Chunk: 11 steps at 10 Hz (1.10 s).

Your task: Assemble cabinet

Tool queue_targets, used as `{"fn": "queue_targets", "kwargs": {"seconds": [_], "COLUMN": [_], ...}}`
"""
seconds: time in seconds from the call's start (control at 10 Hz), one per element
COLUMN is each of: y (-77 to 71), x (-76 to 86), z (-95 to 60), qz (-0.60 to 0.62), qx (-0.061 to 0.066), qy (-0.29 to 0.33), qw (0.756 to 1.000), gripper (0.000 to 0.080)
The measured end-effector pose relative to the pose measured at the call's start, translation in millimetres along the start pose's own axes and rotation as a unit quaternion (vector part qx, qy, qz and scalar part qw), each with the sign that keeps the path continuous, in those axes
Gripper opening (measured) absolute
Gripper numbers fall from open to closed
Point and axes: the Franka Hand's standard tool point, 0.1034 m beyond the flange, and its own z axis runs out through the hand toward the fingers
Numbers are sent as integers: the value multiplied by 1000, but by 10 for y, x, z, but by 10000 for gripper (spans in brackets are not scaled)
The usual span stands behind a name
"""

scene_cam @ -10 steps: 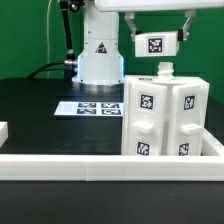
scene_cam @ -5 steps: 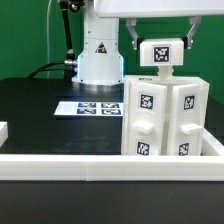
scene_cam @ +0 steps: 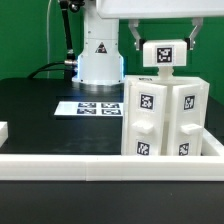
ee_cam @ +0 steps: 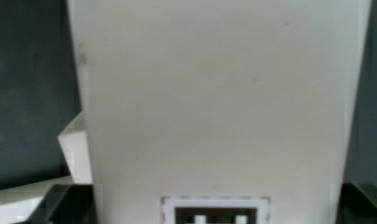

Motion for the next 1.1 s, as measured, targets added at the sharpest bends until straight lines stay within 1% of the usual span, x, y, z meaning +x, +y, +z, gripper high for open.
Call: {"fn": "queue_targets", "kwargs": {"seconds": [0.2,0.7,0.8,1.0,1.1], "y": [-71,18,23,19,29], "x": [51,169,167,171,161], "z": [-2,-11,-15,-17,-15], "qz": [-7,-31,-31,-31,-23], "qx": [1,5,7,7,11], "qy": [3,39,48,49,45], "qw": [1000,999,998,998,999], "gripper": [560,560,560,560,560]}}
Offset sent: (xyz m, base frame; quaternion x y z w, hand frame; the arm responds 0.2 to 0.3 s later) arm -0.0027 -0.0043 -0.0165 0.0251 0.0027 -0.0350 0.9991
